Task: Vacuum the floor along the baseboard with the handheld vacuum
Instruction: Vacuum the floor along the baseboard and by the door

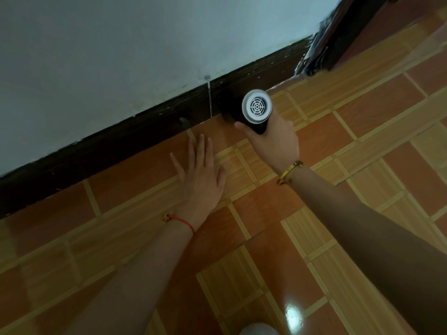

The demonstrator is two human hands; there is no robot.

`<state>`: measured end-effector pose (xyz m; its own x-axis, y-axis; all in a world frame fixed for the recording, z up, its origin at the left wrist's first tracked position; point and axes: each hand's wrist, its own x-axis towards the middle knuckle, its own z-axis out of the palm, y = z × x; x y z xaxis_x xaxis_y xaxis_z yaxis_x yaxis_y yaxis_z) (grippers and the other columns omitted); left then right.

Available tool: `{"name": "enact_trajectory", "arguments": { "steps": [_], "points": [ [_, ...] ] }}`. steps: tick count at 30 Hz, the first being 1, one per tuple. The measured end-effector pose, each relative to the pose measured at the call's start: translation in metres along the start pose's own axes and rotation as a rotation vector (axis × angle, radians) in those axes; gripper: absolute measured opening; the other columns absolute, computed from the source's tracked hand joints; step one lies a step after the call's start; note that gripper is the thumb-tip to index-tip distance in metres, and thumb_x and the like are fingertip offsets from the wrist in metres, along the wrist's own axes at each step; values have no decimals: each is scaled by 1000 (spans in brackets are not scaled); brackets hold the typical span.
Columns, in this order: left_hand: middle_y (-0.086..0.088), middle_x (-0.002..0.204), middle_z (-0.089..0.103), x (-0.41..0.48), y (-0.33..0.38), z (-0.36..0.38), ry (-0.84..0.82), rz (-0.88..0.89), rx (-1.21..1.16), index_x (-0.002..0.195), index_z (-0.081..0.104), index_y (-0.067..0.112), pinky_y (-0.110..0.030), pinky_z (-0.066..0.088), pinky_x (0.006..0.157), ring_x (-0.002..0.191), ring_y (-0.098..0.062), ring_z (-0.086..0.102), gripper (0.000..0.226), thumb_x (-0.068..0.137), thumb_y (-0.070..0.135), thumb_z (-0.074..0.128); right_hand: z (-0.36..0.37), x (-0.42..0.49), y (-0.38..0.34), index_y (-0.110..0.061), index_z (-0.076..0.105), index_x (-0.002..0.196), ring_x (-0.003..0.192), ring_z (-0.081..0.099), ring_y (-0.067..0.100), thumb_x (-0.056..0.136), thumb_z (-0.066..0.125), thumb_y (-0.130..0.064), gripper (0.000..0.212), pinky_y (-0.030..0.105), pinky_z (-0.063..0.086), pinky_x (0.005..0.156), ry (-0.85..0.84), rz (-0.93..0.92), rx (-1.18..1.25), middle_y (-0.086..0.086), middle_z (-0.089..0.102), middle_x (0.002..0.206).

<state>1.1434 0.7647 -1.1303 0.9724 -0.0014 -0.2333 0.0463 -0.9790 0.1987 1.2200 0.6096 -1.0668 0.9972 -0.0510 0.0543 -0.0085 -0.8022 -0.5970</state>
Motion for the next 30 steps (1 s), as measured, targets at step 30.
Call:
{"name": "enact_trajectory", "arguments": {
  "steps": [30],
  "points": [
    [-3, 167, -9, -4, 2, 16, 73, -22, 29, 158, -3, 17, -67, -9, 115, 153, -26, -8, 85, 95, 71, 13, -24, 26, 24, -18, 50, 135, 102, 66, 19, 78, 61, -67, 76, 38, 57, 79, 149, 172, 18, -2, 69, 113]
  ]
}}
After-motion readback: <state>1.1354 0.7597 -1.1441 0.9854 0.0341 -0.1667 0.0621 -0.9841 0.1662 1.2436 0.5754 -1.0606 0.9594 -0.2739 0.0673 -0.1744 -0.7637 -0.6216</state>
